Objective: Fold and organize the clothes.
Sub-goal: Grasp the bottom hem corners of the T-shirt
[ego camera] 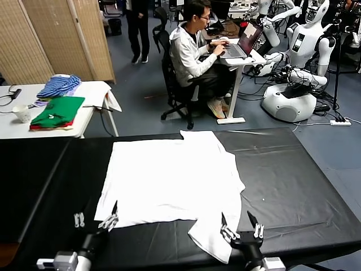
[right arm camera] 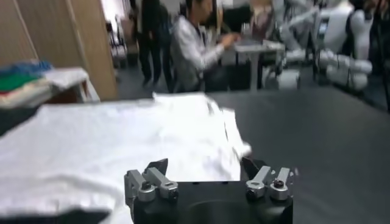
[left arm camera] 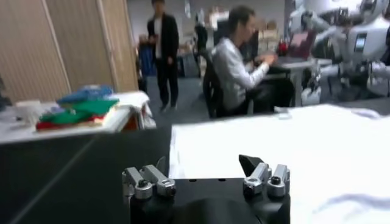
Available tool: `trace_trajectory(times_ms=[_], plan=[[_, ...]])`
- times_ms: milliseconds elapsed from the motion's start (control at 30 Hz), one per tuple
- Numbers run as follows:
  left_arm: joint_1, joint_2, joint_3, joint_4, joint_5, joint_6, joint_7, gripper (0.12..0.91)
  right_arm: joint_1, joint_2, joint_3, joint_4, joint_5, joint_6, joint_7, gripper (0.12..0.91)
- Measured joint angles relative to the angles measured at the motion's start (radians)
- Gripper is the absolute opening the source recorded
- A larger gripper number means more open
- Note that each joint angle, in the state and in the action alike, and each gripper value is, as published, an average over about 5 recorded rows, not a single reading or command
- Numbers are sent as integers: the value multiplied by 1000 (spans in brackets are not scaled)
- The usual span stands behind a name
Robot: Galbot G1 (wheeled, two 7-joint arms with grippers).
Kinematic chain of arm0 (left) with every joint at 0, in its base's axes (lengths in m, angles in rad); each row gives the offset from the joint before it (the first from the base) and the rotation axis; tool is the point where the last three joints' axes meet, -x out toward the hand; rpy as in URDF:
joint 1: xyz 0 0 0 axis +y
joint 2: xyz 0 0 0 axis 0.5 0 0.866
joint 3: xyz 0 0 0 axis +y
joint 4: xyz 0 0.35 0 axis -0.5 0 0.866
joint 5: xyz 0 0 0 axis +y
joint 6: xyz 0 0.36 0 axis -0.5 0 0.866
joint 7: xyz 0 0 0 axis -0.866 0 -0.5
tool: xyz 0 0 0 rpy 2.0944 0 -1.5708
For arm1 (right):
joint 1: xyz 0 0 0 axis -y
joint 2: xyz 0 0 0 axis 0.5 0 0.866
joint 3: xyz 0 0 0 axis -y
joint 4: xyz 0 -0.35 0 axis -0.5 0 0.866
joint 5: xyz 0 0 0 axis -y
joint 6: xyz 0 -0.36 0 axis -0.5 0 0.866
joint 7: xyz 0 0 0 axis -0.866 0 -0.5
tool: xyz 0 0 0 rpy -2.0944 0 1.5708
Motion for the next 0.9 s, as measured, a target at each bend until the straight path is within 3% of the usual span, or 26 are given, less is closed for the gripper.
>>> trace_trajectory(times_ms=[433, 900], plan=[[1, 1, 4, 0, -11, 29, 5, 907, -15, 10, -14, 31, 86, -113, 87, 907], [0, 0, 5, -8, -14, 43, 19, 907, -19, 12, -34, 37, 87, -176, 131, 907]])
